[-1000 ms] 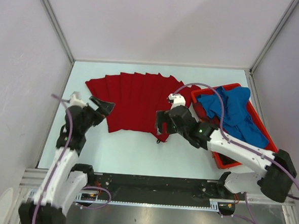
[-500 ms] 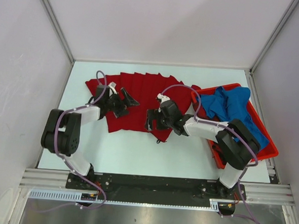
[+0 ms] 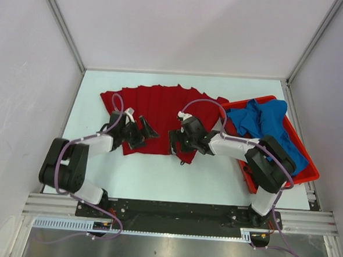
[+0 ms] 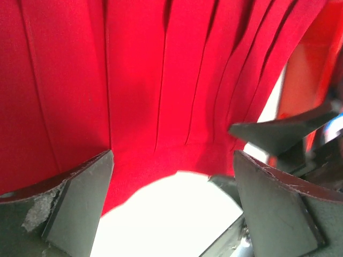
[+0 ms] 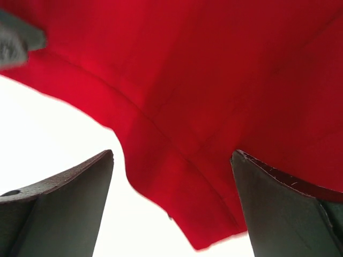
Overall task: Fold and stack the skirts
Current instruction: Fold the skirt at the center of the board.
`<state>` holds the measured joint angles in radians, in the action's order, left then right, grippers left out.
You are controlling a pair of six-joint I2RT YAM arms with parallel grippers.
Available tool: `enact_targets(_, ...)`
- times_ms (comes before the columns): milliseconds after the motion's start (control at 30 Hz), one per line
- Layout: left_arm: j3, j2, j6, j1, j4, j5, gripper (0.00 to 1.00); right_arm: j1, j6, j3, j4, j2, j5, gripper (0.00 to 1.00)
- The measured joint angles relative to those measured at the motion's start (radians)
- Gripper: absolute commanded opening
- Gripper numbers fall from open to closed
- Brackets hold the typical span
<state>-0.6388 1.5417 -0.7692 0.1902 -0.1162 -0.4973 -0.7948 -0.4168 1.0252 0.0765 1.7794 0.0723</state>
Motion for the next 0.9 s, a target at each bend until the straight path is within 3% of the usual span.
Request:
enact_targets(200,0.159,-0.193,0.015,0.086,0.075,0.029,1.00,-0.016,0.019,-0.099,0.100,-0.119,0.017,0.96)
enact_targets(433,0.306,-0.536,-0.010,0.246,0.316,0.079,1.00,-0.023,0.041,-0.233,0.167,-0.285,0.031,0.98)
enact_targets(633,0.308,-0.794,-0.055,0.284,0.585,0.276,1.00,-0.057,0.050,-0.272,0.289,-0.479,0.004,1.00)
enact_targets(767,0.246,-0.821,-0.121,0.283,0.709,0.459,1.00,-0.034,-0.006,-0.272,0.309,-0.576,-0.047,1.00)
enact_targets(900,0.172,-0.705,-0.139,0.237,0.716,0.597,0.94,0.017,-0.087,-0.275,0.323,-0.573,-0.115,1.00)
